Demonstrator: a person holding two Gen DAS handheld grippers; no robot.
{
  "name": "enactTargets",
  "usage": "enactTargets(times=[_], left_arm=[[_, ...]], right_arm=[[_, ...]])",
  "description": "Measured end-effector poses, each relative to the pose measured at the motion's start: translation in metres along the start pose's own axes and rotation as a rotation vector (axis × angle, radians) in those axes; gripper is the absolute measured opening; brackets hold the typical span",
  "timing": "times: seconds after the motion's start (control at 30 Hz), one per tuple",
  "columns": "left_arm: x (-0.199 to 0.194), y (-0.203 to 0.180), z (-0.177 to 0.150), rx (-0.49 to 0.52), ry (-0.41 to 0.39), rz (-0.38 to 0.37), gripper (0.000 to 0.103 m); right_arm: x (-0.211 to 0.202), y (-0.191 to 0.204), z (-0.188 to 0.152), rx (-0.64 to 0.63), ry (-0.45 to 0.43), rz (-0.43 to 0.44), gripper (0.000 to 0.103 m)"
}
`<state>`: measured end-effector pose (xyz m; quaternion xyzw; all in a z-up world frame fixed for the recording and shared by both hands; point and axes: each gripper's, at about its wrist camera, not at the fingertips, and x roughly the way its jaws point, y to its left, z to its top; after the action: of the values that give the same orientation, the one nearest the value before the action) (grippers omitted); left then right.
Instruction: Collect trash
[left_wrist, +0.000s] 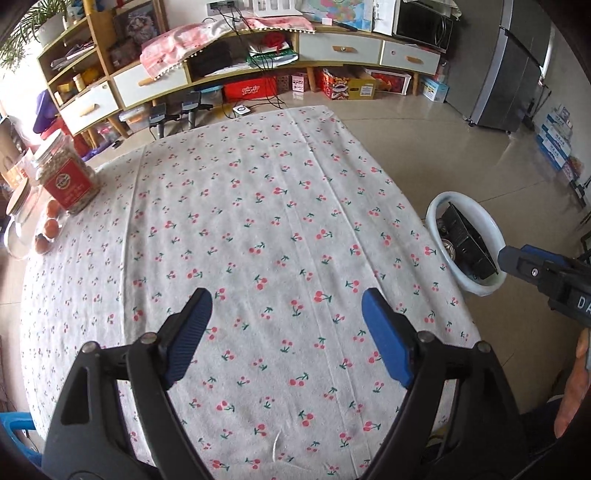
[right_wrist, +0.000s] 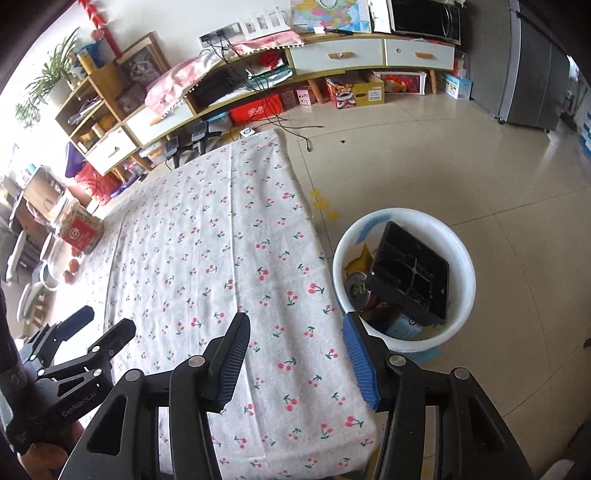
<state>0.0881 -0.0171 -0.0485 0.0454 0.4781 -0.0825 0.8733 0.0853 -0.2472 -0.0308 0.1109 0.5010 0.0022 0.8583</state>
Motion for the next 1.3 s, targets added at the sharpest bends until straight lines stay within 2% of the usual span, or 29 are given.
enactTargets(times=[0.07,0.2,0.3,0.47,0.53,0.8,1.3], left_arm=[[-0.005,0.006,-0.006,-0.01,-0.015,0.037,0.083],[-0.012,0.013,-0.017,-0.035,-0.018,0.044,0.084],[-0.018,0.014,-0.024,-0.033,-0.017,0.039,0.084],[-0.026,0.016,-0.034,-0.045,-0.025,0.045,0.084],[-0.029,0.015,-0.037,-0.049,-0.031,0.047,0.084],[-0.032,0.015,-0.046,-0.06,-0.026,0.035,0.085],[-0.034,0.016,-0.046,-0.074,-0.031,0.016,0.085]], right_arm=[[-0.008,0.01,-0.01,-0.012,-0.029,-0.014,0.055],[-0.024,0.023,-0.037,-0.017,-0.098,-0.084,0.065],[-0.027,0.031,-0.055,-0.012,-0.111,-0.096,0.069],[-0.031,0.037,-0.073,0.002,-0.133,-0.166,0.074],[-0.031,0.038,-0.076,0.005,-0.143,-0.192,0.08],[-0.035,0.036,-0.08,0.02,-0.168,-0.246,0.081],[-0.031,0.043,-0.081,-0.009,-0.165,-0.274,0.082]])
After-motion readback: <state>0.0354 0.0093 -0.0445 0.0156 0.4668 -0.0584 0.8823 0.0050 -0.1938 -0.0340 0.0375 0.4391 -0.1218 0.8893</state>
